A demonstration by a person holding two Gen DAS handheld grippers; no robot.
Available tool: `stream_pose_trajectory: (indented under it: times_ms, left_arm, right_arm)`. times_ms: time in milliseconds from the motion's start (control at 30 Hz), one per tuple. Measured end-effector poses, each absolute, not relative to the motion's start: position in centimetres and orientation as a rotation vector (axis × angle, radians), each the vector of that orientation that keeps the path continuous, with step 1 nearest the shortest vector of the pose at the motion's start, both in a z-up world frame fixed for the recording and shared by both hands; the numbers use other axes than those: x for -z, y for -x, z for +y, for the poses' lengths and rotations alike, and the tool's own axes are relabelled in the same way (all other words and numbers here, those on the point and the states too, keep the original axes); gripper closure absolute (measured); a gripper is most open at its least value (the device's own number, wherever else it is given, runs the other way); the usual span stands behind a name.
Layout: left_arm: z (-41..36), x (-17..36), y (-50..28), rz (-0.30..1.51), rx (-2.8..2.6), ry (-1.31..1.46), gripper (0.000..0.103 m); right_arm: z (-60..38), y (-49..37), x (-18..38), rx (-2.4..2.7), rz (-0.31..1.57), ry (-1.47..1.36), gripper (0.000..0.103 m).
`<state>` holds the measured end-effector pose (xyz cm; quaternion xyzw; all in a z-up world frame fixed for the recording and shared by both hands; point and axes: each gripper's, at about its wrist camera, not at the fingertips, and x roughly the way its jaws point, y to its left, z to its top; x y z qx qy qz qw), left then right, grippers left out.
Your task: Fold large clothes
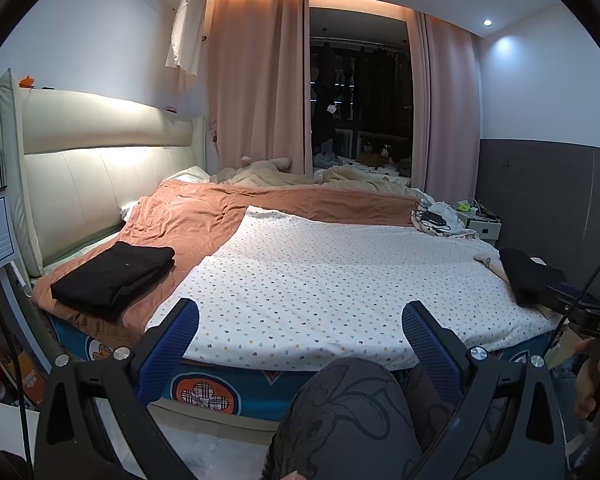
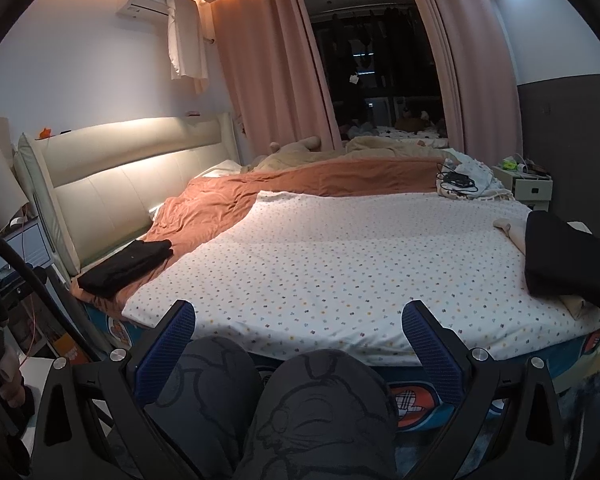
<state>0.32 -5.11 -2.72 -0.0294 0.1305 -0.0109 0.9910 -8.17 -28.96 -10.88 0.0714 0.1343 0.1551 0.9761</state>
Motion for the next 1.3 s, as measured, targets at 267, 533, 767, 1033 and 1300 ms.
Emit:
stream_pose_trajectory:
  times_ms: [267,533,767,1033,1300]
  left_arm:
    - [-5.06,2.71,-0.23,0.262,0.024,0.059,0.000]
    - [-5.01,2.77,-0.22,0.265,0.024,0.063,0.000]
    - [-5.08,2.76,-0.15,0.261,0.016,0.064,0.000]
    - [-5.08,2.73,-0.10,0.264,0.020,0.065,0.000]
    - [-5.19,2.67,-0.14,0.263,0.024,0.066,0.000]
  right_arm:
    - [-29.13,8.26,10.60,-0.332,0.277,-0.170,0.000]
    - [-29.15,8.21,10.71,-0.331,0.283,-0.170,0.000]
    - [-29.01,8.24,10.58,-0.328,0.282,-0.166,0.000]
    - [-28.99,8.23,10.55,-0.327,0.283,-0.164,0.000]
    - [-29.13,8.35,10.70,-0.318,0.278,-0.159,0.000]
